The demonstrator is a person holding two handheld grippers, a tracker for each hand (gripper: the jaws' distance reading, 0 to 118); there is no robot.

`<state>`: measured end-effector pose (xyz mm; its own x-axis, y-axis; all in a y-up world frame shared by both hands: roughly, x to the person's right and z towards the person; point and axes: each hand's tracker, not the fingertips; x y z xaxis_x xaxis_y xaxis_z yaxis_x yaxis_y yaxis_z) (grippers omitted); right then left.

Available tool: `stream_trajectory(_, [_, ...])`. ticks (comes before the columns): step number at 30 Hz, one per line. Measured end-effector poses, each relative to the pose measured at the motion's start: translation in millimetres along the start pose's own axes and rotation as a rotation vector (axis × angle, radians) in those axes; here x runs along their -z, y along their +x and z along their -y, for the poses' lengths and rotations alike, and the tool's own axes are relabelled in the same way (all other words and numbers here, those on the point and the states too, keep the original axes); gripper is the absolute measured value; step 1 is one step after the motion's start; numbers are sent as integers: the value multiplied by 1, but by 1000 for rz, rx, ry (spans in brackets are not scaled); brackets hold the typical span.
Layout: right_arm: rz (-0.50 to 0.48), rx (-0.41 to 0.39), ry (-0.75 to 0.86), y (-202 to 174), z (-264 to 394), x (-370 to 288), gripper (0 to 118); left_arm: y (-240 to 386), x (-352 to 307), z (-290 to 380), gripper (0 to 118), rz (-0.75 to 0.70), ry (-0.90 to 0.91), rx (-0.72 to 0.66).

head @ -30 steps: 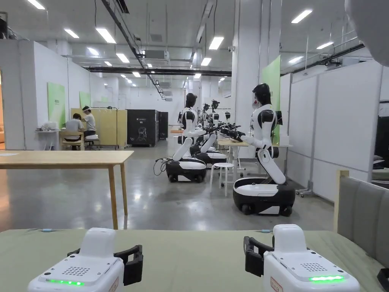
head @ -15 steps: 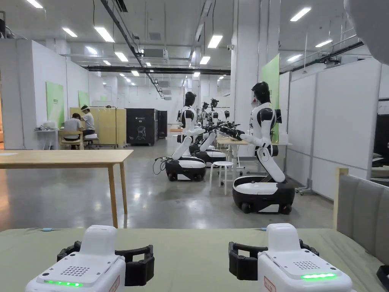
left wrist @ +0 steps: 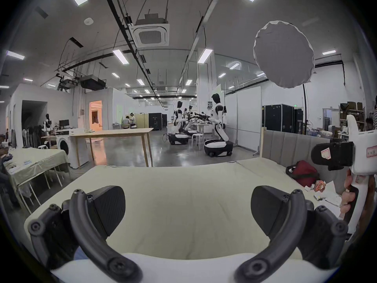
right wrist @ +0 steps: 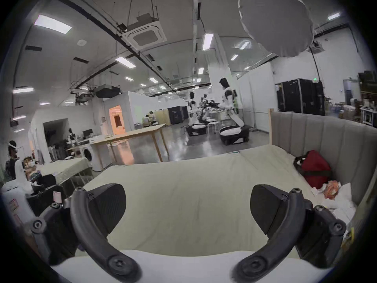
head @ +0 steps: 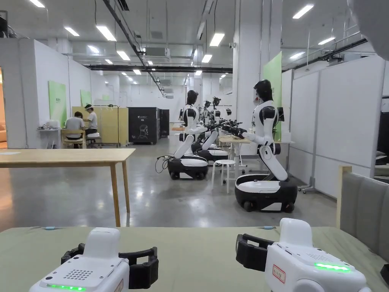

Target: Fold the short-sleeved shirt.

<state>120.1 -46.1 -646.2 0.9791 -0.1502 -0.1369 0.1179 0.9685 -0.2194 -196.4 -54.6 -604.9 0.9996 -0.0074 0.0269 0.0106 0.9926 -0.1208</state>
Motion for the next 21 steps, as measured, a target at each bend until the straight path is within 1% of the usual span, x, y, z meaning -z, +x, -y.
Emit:
stream_trajectory(4, [7, 23, -18, -4, -4, -2, 118, 0, 1, 1, 118, 0, -1, 0])
stream_trajectory(11, [-15, 42, -15, -5, -6, -7, 118, -2, 0, 0, 118, -2, 3, -8])
stream_trajectory(14, [-24, 37, -6, -4, -5, -7, 118, -1, -1, 0, 118, -3, 3, -7])
stream_trajectory(18, [-21, -9, 10, -10, -1, -7, 118, 0, -1, -1, 118, 0, 4, -9])
stream_trajectory(21, [-24, 15, -1, -8, -3, -4, 118, 1, -1, 0, 118, -4, 9, -8])
